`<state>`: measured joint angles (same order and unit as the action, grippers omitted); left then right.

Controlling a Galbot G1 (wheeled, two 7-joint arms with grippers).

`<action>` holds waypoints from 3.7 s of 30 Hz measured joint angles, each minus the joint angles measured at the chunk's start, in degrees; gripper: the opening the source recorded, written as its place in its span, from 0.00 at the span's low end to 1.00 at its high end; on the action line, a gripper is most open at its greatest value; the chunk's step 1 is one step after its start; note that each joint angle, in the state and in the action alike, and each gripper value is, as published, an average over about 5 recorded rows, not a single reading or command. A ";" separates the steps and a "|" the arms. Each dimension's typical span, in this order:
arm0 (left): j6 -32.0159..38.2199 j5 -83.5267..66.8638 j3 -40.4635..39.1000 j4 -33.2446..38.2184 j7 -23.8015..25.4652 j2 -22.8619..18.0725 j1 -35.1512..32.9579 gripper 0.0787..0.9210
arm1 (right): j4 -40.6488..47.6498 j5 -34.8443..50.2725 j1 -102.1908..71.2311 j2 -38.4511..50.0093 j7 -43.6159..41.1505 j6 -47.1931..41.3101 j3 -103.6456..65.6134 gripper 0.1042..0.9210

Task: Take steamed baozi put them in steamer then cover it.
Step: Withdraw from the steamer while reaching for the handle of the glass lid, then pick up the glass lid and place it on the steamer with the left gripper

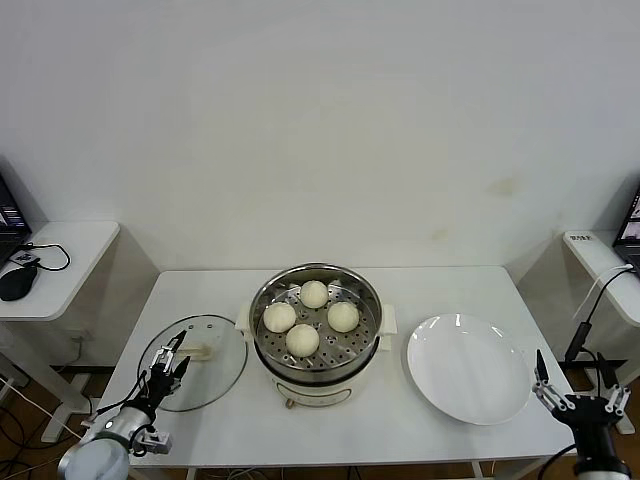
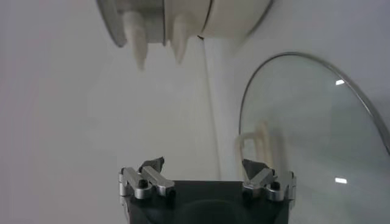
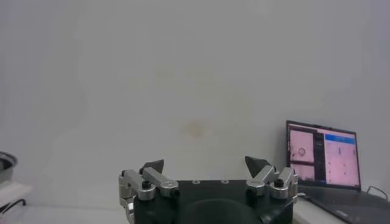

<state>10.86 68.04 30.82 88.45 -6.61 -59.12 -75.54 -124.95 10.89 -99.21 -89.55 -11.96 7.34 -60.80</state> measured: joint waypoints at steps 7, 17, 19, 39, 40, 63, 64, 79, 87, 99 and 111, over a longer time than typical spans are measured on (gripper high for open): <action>0.06 0.16 -2.25 -4.09 0.24 -0.22 4.19 0.88 | -0.19 -0.26 -0.43 -0.38 -0.01 0.00 -0.39 0.88; -0.02 -1.01 -4.06 -9.04 0.67 -0.15 9.31 0.88 | -0.08 -0.71 -0.73 -0.65 -0.08 0.03 -0.60 0.88; -0.05 -1.32 -4.32 -9.63 0.80 -0.08 9.91 0.88 | 0.03 -0.83 -0.72 -0.68 -0.09 0.06 -0.51 0.88; -0.68 -2.52 -5.69 -13.13 1.03 -0.92 12.80 0.48 | 0.86 -1.09 -0.38 -0.75 -0.31 0.28 -0.27 0.88; -0.70 -2.54 -5.67 -13.21 1.02 -0.97 12.80 0.44 | 0.90 -1.08 -0.32 -0.74 -0.32 0.26 -0.28 0.88; -6.91 -2.75 4.51 3.16 4.61 0.11 2.53 0.07 | 1.83 -1.86 0.82 1.32 -1.08 0.33 3.30 0.88; -7.44 -2.89 5.40 4.76 5.12 0.25 1.61 0.07 | 1.84 -1.90 0.85 1.50 -1.13 0.33 3.54 0.88; -16.43 -10.27 8.56 27.41 13.46 4.25 -4.39 0.07 | 2.54 -3.51 1.85 3.23 -1.79 -0.59 7.47 0.88; -23.06 -12.84 -2.01 31.94 16.50 5.55 1.06 0.07 | 1.61 -6.38 2.73 2.30 -1.48 -2.35 10.48 0.88; -32.12 -7.62 -19.56 29.10 21.46 -0.37 14.88 0.07 | 2.55 -12.70 4.05 1.38 -0.34 -3.94 13.34 0.88; -35.21 8.18 -27.97 22.83 26.80 -13.86 22.06 0.07 | 4.31 -15.50 5.16 2.14 0.36 -4.27 14.69 0.88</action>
<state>-24.35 76.22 2.85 111.28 20.18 -72.98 -53.49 -120.64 -4.60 -94.06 -87.42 -11.60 3.07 -46.12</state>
